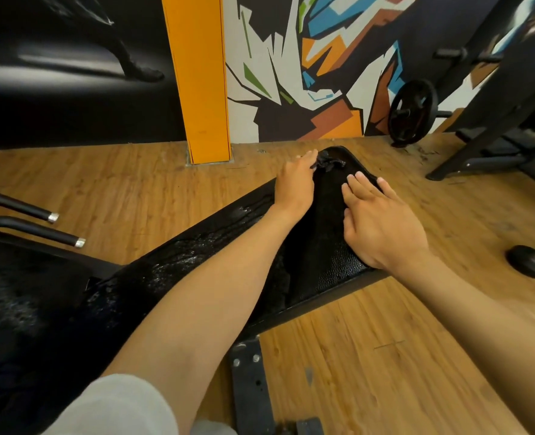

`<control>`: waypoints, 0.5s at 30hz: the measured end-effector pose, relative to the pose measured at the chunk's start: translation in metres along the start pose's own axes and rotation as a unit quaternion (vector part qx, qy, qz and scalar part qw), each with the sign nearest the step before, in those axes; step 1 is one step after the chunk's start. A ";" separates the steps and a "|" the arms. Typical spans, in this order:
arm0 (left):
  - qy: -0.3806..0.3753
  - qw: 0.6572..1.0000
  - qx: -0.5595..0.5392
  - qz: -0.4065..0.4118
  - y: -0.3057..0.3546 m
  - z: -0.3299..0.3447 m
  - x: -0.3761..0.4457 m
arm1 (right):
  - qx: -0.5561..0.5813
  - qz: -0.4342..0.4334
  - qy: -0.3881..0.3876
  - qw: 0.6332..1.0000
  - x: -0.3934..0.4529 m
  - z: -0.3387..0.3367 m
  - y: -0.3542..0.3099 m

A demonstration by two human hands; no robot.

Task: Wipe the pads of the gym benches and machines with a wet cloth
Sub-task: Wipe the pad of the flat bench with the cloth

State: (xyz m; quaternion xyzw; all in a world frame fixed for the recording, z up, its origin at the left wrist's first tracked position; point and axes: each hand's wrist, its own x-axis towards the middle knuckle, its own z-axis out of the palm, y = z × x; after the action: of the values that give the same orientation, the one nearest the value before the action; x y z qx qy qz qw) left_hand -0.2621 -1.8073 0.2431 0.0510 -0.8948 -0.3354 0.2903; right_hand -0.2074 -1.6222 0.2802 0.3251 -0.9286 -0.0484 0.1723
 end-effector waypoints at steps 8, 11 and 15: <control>-0.032 0.993 -0.024 0.112 0.006 -0.026 -0.098 | 0.050 0.047 0.024 0.997 -0.007 -0.007 0.008; -0.044 0.995 -0.023 0.085 0.012 -0.023 -0.073 | 0.118 -0.023 -0.046 0.992 -0.010 -0.012 0.034; -0.028 0.999 -0.017 0.042 0.028 -0.017 -0.071 | 0.200 -0.047 -0.086 0.975 -0.015 -0.017 0.049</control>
State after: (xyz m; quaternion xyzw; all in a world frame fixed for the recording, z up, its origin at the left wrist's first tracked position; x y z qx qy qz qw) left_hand -0.1912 -1.7757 0.2367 -0.0005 -0.8980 -0.3394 0.2799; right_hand -0.2188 -1.5739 0.3019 0.3910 -0.9145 0.1024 0.0208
